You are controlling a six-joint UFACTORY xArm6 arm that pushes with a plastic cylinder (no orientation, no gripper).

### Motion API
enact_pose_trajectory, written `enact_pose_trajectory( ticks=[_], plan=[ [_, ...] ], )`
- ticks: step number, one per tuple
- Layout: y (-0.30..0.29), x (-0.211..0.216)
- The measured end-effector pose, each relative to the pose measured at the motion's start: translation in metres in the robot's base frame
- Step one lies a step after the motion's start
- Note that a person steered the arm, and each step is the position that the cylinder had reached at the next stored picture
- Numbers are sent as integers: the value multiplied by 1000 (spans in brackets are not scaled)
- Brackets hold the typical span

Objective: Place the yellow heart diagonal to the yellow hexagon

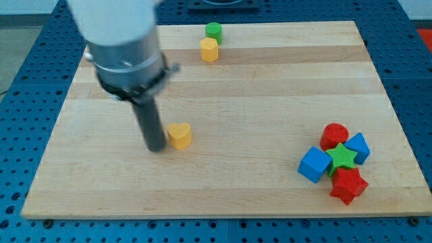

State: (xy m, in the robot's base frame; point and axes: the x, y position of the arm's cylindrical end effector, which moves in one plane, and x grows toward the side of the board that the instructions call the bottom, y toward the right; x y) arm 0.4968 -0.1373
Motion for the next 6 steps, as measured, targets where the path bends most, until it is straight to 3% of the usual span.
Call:
enact_pose_trajectory(
  ticks=[1, 2, 3, 4, 5, 6],
  plan=[
    [26, 2],
    [23, 58],
    [34, 51],
    [91, -2],
    [77, -86],
    [65, -122]
  ],
)
